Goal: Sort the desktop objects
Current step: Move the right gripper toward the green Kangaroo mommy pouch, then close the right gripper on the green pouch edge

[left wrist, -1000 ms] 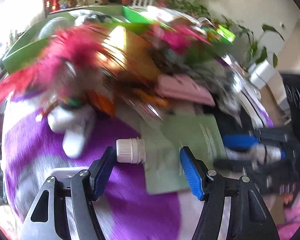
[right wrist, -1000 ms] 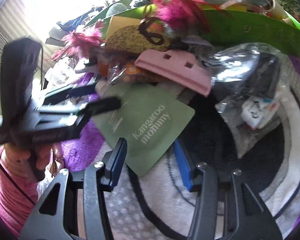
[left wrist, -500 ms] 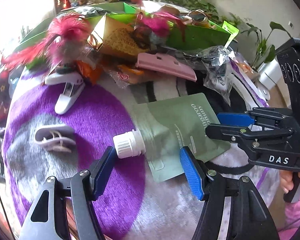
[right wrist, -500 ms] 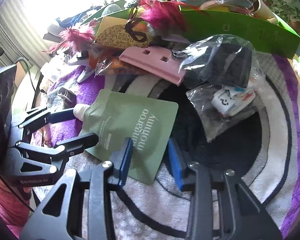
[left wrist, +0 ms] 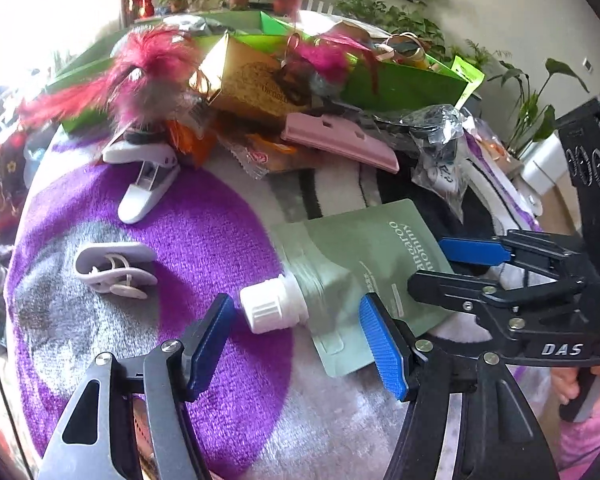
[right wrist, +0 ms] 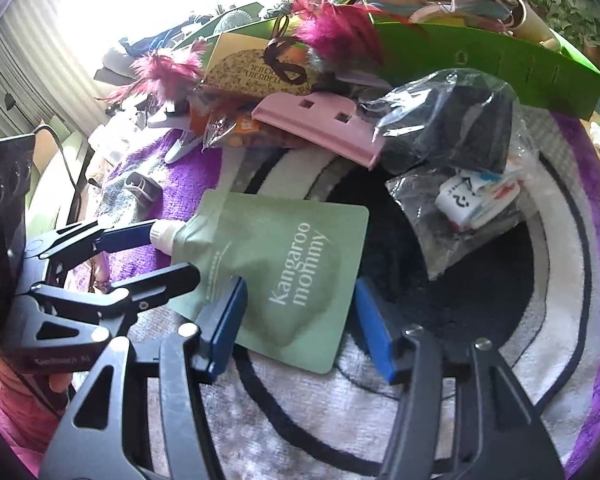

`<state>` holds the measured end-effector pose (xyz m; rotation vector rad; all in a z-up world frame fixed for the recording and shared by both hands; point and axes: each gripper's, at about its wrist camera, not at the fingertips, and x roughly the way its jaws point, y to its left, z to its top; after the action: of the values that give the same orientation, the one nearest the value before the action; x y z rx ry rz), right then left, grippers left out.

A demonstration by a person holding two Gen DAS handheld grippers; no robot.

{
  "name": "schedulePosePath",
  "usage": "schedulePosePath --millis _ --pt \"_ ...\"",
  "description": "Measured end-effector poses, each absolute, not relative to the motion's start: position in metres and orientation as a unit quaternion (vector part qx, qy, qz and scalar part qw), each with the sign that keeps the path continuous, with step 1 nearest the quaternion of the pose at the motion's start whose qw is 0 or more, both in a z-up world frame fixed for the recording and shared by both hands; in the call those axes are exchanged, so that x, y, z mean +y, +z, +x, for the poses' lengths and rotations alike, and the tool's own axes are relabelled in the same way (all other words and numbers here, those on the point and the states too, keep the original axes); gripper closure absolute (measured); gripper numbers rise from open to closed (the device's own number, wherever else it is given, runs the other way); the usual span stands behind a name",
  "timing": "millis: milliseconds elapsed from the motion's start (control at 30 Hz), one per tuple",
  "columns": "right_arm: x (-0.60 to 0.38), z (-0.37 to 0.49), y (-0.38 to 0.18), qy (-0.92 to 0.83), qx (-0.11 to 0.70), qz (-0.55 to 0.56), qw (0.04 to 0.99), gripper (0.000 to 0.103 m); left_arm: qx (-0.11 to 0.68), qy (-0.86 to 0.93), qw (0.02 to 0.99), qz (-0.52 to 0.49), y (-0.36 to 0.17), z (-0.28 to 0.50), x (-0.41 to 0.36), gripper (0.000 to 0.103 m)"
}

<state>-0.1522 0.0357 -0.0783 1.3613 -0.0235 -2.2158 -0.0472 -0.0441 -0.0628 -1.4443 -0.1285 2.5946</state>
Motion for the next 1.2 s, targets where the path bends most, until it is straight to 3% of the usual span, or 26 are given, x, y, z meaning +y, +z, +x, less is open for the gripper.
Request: schedulePosePath --millis 367,600,767,833,1000,1067,1200 --pt "0.040 -0.147 -0.078 -0.826 -0.013 0.499 0.261 0.045 -0.064 0.878 0.061 -0.471 -0.062 -0.043 -0.045 0.047" --pt "0.049 -0.151 -0.078 -0.822 -0.032 0.502 0.266 0.052 -0.064 0.882 0.031 -0.467 -0.062 -0.036 -0.038 0.047" --pt "0.046 -0.151 -0.079 -0.821 -0.051 0.495 0.281 0.036 -0.072 0.885 0.022 -0.460 -0.063 -0.039 -0.036 0.047" --pt "0.044 -0.147 -0.079 -0.826 -0.040 0.488 0.279 0.037 -0.064 0.887 0.026 -0.457 -0.063 -0.037 -0.035 0.047" --pt "0.052 -0.147 -0.078 -0.836 -0.031 0.487 0.252 0.075 -0.062 0.889 0.024 -0.453 -0.062 -0.033 -0.036 0.047" --pt "0.058 -0.147 -0.077 -0.833 -0.041 0.492 0.252 0.081 -0.060 0.891 0.026 -0.449 -0.061 -0.030 -0.035 0.048" --pt "0.063 -0.142 -0.078 -0.825 -0.037 0.497 0.267 0.083 -0.069 0.889 0.035 -0.452 -0.062 -0.031 -0.039 0.048"
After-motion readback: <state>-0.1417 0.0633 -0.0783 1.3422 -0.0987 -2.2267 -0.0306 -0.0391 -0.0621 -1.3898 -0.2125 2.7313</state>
